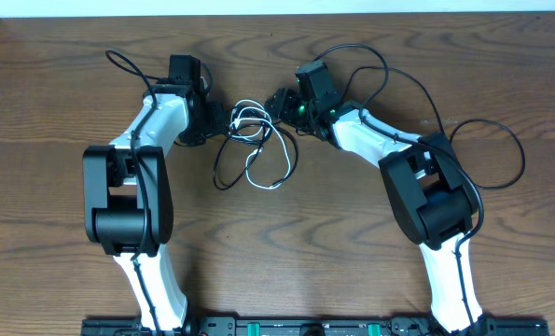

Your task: Untangle cables

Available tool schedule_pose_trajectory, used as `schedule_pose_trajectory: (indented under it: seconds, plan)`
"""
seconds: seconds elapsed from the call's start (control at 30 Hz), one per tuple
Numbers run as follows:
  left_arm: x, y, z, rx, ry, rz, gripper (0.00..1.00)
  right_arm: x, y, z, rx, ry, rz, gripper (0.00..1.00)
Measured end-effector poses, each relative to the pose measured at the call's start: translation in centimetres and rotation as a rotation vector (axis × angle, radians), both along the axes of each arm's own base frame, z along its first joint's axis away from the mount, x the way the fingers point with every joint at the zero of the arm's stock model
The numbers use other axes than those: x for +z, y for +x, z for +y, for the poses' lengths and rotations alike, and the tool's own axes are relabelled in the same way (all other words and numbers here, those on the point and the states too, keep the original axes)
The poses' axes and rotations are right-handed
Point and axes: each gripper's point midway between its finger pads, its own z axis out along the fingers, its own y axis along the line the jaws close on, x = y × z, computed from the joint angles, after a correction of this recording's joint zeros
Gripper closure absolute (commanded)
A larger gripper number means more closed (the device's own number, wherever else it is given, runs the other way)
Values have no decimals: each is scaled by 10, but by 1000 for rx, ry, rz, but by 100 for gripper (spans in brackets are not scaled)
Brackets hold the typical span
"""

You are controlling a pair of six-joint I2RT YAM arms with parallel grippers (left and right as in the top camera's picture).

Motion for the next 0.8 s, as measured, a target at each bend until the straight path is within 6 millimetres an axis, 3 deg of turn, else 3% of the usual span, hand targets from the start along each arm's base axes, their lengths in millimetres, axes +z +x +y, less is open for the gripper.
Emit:
schedule_pose_trajectory:
  seconds: [0.27, 0.33, 0.43, 0.5, 0.63, 0.73, 0.8]
  plan:
    - [-1, 5, 1, 2, 6, -17, 47, 0, 0, 0, 2, -1, -4, 44]
    - [-1, 6, 0, -3, 9, -22, 52, 1, 1, 1, 8, -2, -14, 52]
    - [-3, 8, -3, -6, 14, -30, 71, -1, 1, 0, 16, -11, -18, 79]
    - [-4, 9, -5, -13, 15, -32, 78, -3, 2, 1, 17, -6, -21, 93]
    - [-5, 10, -8, -17, 12, -33, 79, 0, 6, 6, 33, 26, -53, 99]
    - [-5, 10, -8, -16, 12, -32, 92, 8, 10, 8, 53, 66, -72, 99]
    - [-5, 10, -8, -18, 8, -31, 92, 10, 11, 6, 67, 90, -63, 99]
